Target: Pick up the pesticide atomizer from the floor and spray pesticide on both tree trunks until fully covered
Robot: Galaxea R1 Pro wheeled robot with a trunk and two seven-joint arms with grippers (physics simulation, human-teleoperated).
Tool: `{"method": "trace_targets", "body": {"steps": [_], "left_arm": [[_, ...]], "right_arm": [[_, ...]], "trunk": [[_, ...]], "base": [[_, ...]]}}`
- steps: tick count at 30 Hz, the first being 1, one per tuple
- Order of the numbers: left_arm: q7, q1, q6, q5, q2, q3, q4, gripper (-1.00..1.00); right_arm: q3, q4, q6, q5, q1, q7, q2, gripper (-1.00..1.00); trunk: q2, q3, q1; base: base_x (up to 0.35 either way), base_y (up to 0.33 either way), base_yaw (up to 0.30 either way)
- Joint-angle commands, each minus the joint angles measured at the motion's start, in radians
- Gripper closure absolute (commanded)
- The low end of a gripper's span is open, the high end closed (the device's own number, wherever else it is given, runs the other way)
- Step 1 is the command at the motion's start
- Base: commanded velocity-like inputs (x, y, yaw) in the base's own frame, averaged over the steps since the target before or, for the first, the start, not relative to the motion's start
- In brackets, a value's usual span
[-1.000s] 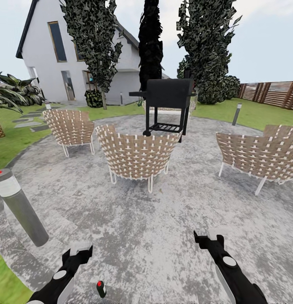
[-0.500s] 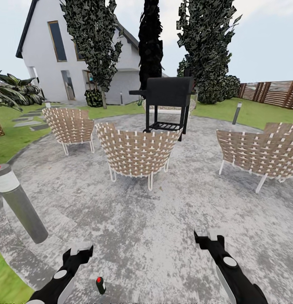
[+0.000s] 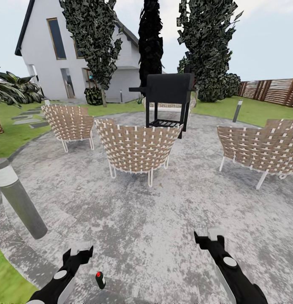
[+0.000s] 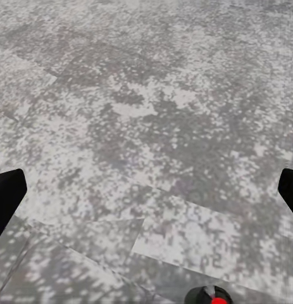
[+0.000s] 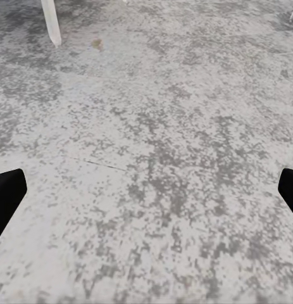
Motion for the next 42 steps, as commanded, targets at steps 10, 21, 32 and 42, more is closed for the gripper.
{"method": "trace_targets", "body": {"steps": [10, 21, 32, 42], "left_arm": [[0.001, -0.001, -0.006, 0.007, 0.000, -0.001, 0.001, -1.00], [0.001, -0.001, -0.009, 0.006, 0.000, -0.002, 0.001, -1.00], [0.001, 0.004, -0.013, 0.011, 0.000, -0.003, 0.000, -1.00], [0.002, 0.007, -0.019, 0.019, 0.000, -0.001, -0.011, -1.00]], "right_arm": [[-0.002, -0.002, -0.001, -0.001, 0.000, 0.000, 0.000, -1.00], [0.000, -0.002, -0.002, -0.001, 0.000, 0.000, 0.000, -1.00], [0.001, -0.002, -0.001, -0.001, 0.000, 0.000, 0.000, -1.00], [0.001, -0.002, -0.002, -0.001, 0.000, 0.000, 0.000, -1.00]], "trunk": [[-0.071, -0.048, 0.038], [-0.120, -0.083, 0.065], [-0.120, -0.083, 0.065], [-0.120, -0.083, 0.065]], "base": [[0.000, 0.000, 0.000], [0.000, 0.000, 0.006], [0.175, -0.057, 0.001], [0.034, -0.260, 0.123]]}}
